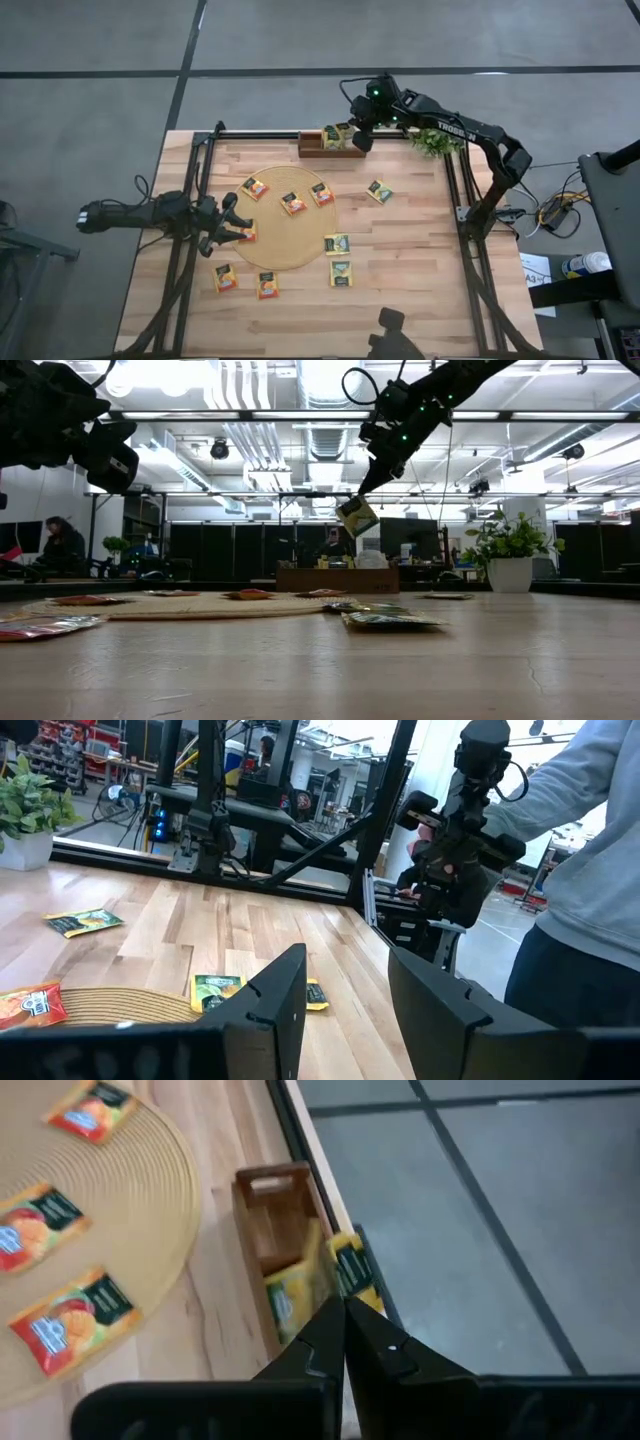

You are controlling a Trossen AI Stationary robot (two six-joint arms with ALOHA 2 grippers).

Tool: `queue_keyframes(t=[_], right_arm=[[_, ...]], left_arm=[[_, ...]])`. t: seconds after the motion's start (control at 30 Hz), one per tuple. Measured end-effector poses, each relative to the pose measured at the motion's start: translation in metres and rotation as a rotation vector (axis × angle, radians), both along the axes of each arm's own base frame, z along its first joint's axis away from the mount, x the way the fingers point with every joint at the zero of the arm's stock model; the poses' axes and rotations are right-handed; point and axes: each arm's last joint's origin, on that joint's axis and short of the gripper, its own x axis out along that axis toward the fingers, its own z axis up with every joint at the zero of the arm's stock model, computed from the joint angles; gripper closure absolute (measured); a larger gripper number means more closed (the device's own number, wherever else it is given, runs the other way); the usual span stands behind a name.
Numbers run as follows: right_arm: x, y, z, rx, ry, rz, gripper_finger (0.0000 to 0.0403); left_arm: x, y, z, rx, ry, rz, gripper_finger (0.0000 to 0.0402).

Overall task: Pick & Place Tea
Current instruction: Put the yellow tea bag into the middle section of the wooden organizer

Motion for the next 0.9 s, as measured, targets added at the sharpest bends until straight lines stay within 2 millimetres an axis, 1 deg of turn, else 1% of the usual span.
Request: queue_keyframes(t=[0.1,0.27,0.37,0.67,0.9], right_arm=[[0.005,-0.005,-0.004,0.026,-0.027,0.013,0.0395],[0.017,-0.017,-0.022,0.135,-0.042,0.008,0.0395],[0.024,-0.023,-0.029,0.17,-0.048,0.017,0.0395],[0.034,-0.031,-0.044,0.15,-0.053,0.024,0.0395],[0.044,-0.038,-0.068,0.189,-0.027,0.013,0.0395]], left_arm=[[0.0,0.0,0.0,0.0,0.0,0.0,0.0264],[0.0,0.0,0.0,0.0,0.0,0.0,0.0264],[0.0,0.0,0.0,0.0,0.0,0.0,0.0264],[0.0,0.0,0.0,0.0,0.0,0.0,0.0264],[0.0,0.0,0.0,0.0,0.0,0.0,0.0264]])
